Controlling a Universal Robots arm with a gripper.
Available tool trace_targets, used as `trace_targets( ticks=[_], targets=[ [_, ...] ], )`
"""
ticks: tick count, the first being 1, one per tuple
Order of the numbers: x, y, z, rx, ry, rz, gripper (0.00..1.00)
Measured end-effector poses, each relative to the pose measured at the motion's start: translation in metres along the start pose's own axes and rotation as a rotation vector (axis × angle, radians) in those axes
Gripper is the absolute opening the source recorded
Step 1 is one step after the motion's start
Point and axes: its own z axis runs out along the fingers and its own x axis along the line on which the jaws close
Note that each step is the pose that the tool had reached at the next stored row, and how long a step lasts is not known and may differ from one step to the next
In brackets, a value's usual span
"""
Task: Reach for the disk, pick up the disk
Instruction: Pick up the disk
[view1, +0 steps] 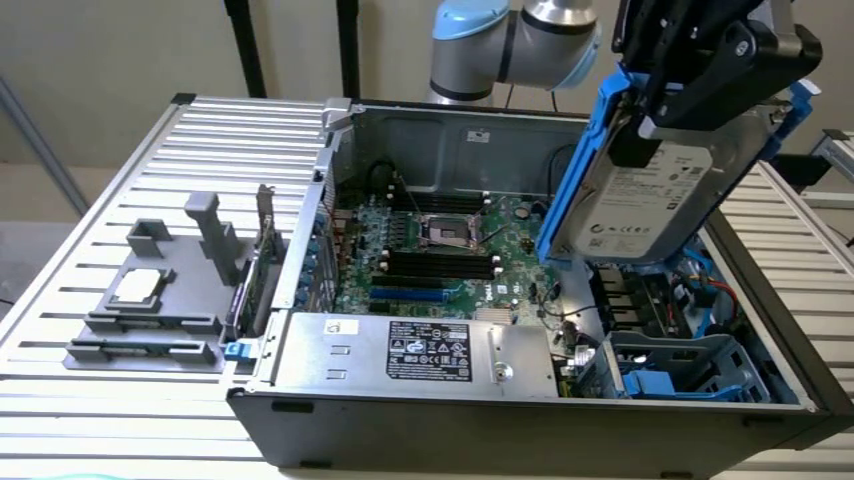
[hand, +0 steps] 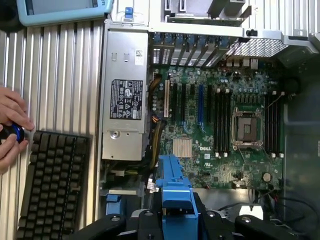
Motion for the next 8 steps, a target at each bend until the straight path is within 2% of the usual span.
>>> trace_targets(
  ticks=[8],
  targets=[
    [0.028,-0.0175,-0.002,-0.0001,0.0,0.0,0.33]
  ],
)
